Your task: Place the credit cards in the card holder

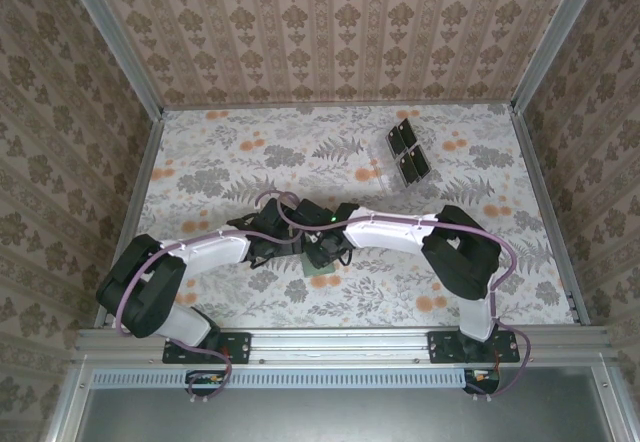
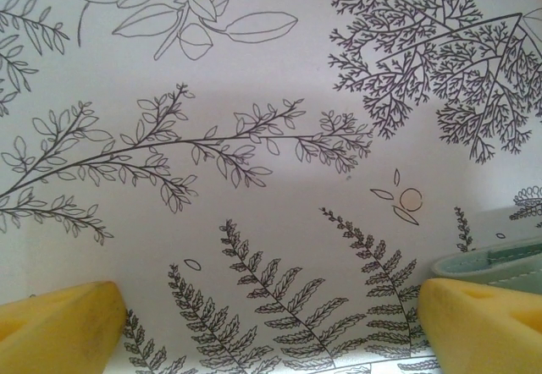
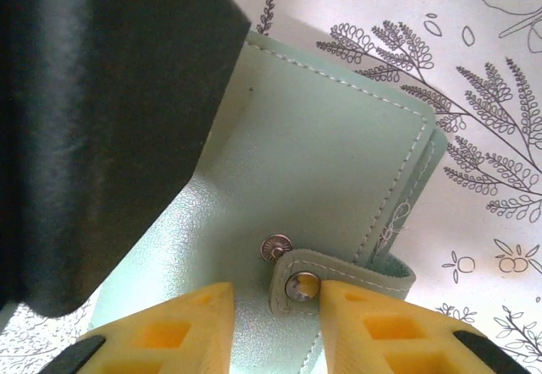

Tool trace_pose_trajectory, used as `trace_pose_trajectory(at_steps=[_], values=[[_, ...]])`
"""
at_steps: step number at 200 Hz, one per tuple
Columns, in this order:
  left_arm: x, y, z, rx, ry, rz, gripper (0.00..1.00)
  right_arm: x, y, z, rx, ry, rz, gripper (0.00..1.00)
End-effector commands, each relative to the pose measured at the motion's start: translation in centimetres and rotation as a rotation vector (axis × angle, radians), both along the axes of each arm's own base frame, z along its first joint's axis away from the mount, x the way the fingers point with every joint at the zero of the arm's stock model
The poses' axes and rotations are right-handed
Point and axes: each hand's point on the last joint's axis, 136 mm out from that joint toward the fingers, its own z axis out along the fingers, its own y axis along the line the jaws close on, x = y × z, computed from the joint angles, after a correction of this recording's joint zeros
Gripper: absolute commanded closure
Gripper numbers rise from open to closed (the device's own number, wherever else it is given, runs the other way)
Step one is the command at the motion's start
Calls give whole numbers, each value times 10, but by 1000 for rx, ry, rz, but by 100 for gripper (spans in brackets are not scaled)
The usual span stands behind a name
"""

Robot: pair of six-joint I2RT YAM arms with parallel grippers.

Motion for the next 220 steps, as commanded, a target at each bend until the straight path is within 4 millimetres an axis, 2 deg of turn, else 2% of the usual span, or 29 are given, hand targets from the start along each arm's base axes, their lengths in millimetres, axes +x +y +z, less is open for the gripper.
trace_pose_trajectory(at_steps=[1,29,64,146,195,220], values=[[-50,4,-40,11,214,-40,0,15,18,47,140,-59,-41,63],[-49,4,-40,10,211,-38,0,20,11,55,143,-76,-92,62],[-49,3,-39,6,210,-39,0,19,9,54,142,-67,-119,63],[-47,2,-39,0,209,-42,0,14,1,29,51,-38,-113,67],[-49,3,-40,2,213,-39,0,11,-3,19,9,-28,-98,67],[-49,3,-40,1,212,-40,0,12,-5,17,-2,-33,-100,71]])
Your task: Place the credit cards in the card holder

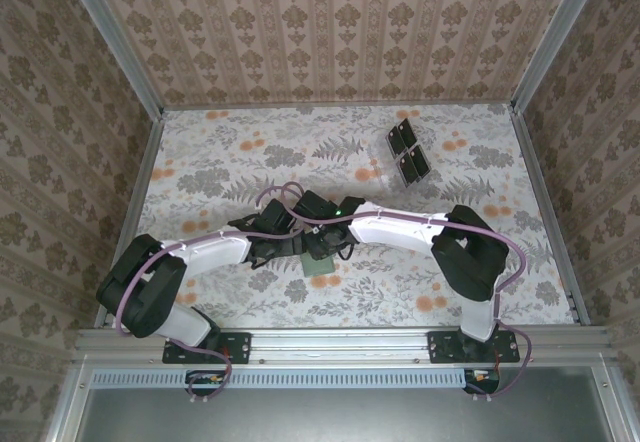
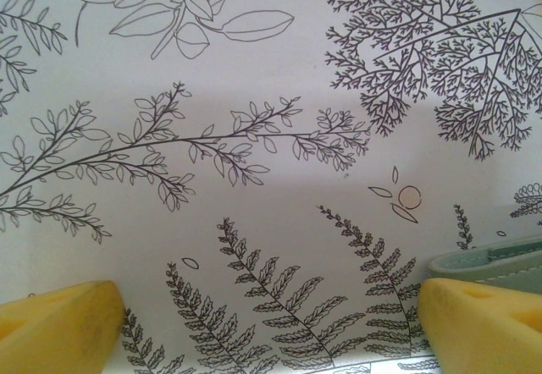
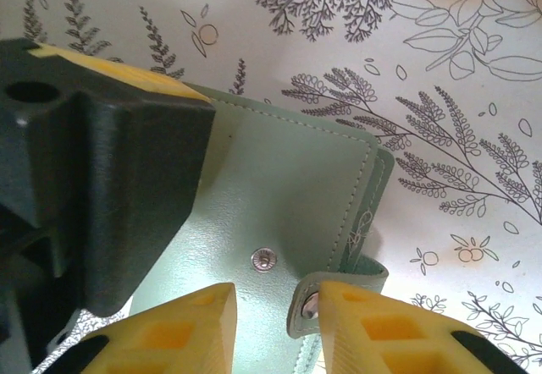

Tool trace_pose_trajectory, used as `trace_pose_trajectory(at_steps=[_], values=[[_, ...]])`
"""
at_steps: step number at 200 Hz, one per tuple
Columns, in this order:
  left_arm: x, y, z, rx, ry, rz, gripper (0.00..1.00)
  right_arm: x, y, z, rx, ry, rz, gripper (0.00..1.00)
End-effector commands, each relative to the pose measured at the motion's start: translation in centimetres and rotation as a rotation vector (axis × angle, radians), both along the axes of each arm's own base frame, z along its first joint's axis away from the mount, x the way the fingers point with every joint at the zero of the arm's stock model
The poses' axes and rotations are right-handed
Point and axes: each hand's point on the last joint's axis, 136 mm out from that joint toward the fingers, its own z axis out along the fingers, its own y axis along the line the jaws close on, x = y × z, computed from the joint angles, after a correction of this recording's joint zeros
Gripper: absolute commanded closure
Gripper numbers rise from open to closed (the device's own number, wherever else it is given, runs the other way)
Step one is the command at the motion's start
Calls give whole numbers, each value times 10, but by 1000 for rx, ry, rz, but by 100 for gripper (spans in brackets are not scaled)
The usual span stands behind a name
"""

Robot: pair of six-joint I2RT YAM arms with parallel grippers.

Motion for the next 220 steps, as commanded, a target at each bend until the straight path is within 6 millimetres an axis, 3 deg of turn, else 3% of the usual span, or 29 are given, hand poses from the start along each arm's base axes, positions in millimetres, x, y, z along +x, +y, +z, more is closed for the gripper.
trace_pose_trajectory(at_steps=[1,52,110,220], values=[[-49,3,-40,-9,221,-36,0,2,-4,1,-45,-15,4,71],[-48,3,-41,-9,221,-35,0,3,-7,0,-58,-27,5,78],[-49,3,-42,-9,223,-35,0,4,-7,-1,-65,-28,7,100],[-49,3,-45,-10,228,-37,0,4,13,9,34,-10,24,100]])
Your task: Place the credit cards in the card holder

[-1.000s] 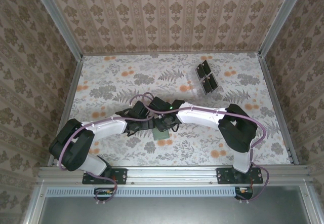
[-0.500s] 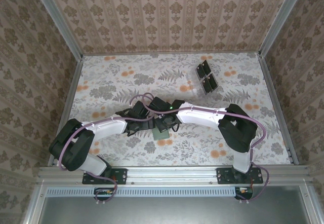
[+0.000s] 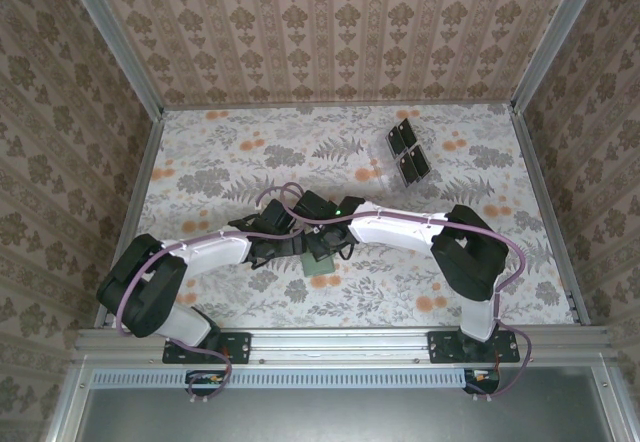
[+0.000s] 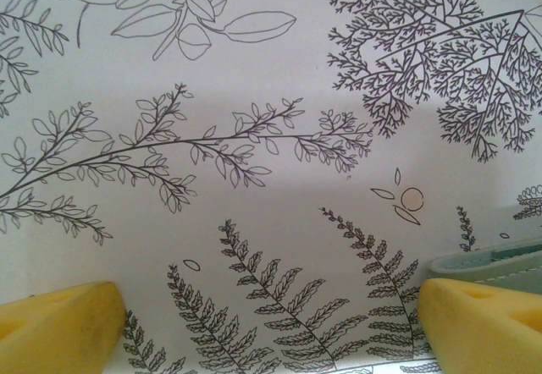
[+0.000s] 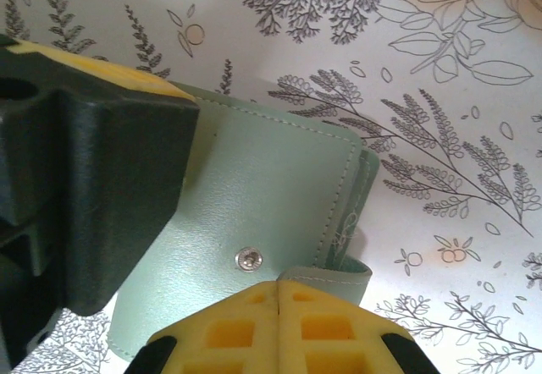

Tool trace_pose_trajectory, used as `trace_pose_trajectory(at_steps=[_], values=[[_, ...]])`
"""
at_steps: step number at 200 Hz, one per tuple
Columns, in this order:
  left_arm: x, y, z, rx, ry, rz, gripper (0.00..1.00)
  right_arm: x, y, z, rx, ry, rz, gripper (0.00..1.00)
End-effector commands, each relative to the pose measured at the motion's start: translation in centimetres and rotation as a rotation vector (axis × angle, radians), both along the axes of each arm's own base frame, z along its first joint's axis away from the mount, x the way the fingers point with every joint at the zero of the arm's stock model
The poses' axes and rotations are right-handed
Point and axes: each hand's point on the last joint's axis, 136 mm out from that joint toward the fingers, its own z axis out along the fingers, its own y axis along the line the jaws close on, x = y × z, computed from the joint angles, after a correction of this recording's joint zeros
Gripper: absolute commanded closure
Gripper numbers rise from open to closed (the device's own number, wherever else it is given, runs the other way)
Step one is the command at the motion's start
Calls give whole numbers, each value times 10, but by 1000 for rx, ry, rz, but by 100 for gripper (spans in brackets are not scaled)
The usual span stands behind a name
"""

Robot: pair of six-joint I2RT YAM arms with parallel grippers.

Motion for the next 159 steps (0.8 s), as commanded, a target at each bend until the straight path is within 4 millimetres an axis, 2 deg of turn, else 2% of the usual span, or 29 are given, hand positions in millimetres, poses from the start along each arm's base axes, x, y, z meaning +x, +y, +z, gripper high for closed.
trace_pose_trajectory(at_steps=[1,66,159], values=[[-49,2,-43,-16,228,-38,0,3,14,8,47,2,12,100],[-50,2,-44,-14,230,-40,0,1,23,2,76,28,21,100],[-50,2,-45,-14,233,-39,0,1,24,-15,56,48,22,100]])
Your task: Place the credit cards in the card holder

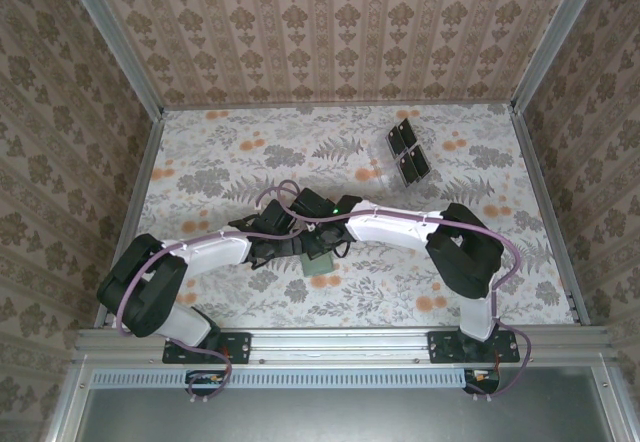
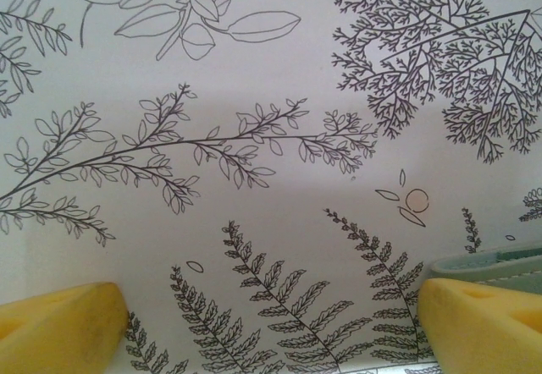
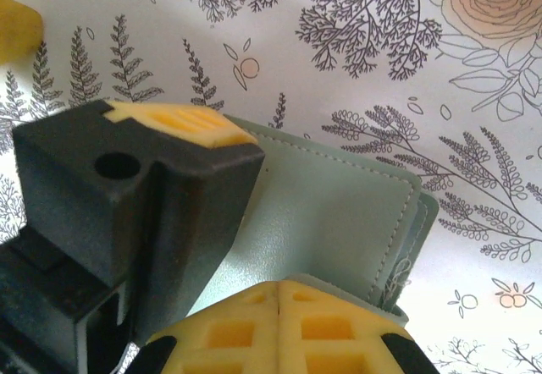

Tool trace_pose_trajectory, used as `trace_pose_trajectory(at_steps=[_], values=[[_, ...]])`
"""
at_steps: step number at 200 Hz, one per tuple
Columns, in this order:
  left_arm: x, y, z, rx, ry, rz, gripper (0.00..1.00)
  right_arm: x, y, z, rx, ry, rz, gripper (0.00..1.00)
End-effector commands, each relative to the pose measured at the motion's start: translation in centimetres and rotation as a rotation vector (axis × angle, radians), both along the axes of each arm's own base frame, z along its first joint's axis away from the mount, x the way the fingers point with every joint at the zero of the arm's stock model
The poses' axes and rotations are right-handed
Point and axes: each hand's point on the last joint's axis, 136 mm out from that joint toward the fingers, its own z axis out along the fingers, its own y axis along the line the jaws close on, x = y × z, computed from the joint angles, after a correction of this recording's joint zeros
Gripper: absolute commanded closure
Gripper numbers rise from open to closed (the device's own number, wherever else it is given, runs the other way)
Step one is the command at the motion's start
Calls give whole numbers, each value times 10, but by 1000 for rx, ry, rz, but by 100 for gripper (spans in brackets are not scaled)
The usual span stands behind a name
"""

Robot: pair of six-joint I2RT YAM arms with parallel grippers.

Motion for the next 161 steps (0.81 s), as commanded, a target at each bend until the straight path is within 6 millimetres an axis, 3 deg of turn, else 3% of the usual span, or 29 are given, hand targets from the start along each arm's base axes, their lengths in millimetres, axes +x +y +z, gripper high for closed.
trace_pose_trajectory(at_steps=[1,80,161], values=[[-50,1,-43,-18,234,-41,0,-3,4,-13,-14,30,7,100],[-50,1,-44,-16,236,-40,0,-10,-10,-35,-53,73,-11,100],[-51,2,-46,-10,244,-38,0,-9,-5,-12,19,36,-15,100]])
